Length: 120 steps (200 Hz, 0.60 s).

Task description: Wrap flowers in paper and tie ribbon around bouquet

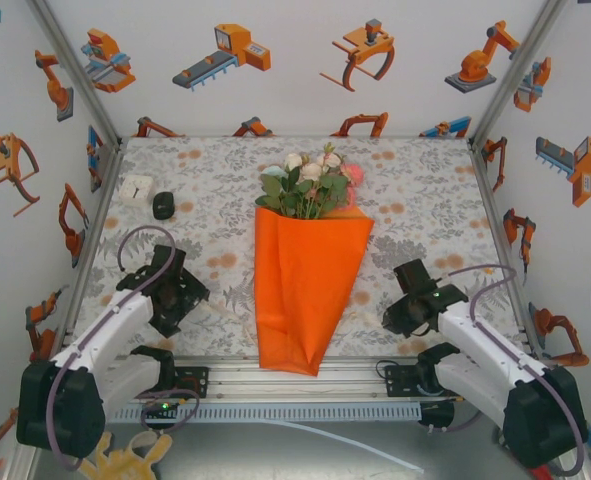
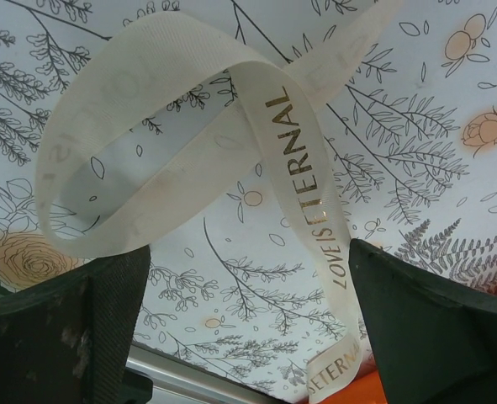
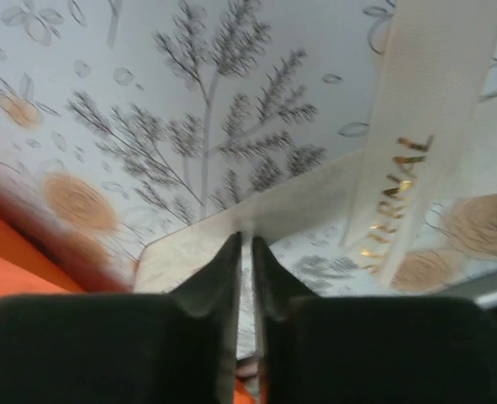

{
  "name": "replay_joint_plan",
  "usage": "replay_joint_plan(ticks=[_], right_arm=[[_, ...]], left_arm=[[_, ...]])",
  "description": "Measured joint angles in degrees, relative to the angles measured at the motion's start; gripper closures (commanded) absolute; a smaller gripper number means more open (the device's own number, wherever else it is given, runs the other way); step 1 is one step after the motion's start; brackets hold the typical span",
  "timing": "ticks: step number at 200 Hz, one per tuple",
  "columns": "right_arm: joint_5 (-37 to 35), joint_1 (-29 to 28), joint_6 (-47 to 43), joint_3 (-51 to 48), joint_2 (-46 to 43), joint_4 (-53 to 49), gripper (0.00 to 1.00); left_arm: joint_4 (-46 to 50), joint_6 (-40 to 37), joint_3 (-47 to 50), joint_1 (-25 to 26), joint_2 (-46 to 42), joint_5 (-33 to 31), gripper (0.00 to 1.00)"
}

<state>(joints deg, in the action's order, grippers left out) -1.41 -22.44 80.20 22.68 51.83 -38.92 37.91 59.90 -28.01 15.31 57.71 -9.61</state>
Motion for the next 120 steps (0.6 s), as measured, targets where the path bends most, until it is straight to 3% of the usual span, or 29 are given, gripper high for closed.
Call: replay_joint_plan(ticks=[17, 34, 50, 63, 84, 120], right_arm=[[-1.05, 0.59, -0.11, -0.48, 0.00, 2.82, 1.00], [-1.22, 1.62, -0.52, -0.96, 0.02, 5.25, 1.00], [-1.64, 2.21, -1.53, -0.98, 0.00, 6.78, 1.00], [-2.27, 2.73, -2.49, -0.90, -0.11, 7.65, 1.00], [-2.80, 5.88, -4.44, 0.09, 0.09, 8.33, 1.00], [-2.99, 10.82, -7.54, 2.80, 2.64, 11.06, 1.00]], left_arm=[[-0.74, -0.68, -0.24, 0.00, 1.25, 0.57, 0.15], [-1.11, -1.53, -1.22, -0.17, 3.56, 0.94, 0.32], [-2.38, -2.10, -2.64, -0.39, 7.08, 1.46, 0.50], [-4.13, -2.51, -3.48, -0.59, 9.38, 1.88, 0.73], [-7.93, -2.51, -4.20, -2.21, 12.15, 3.21, 0.99], [-14.29, -2.32, -5.60, -5.09, 15.89, 5.88, 1.00]])
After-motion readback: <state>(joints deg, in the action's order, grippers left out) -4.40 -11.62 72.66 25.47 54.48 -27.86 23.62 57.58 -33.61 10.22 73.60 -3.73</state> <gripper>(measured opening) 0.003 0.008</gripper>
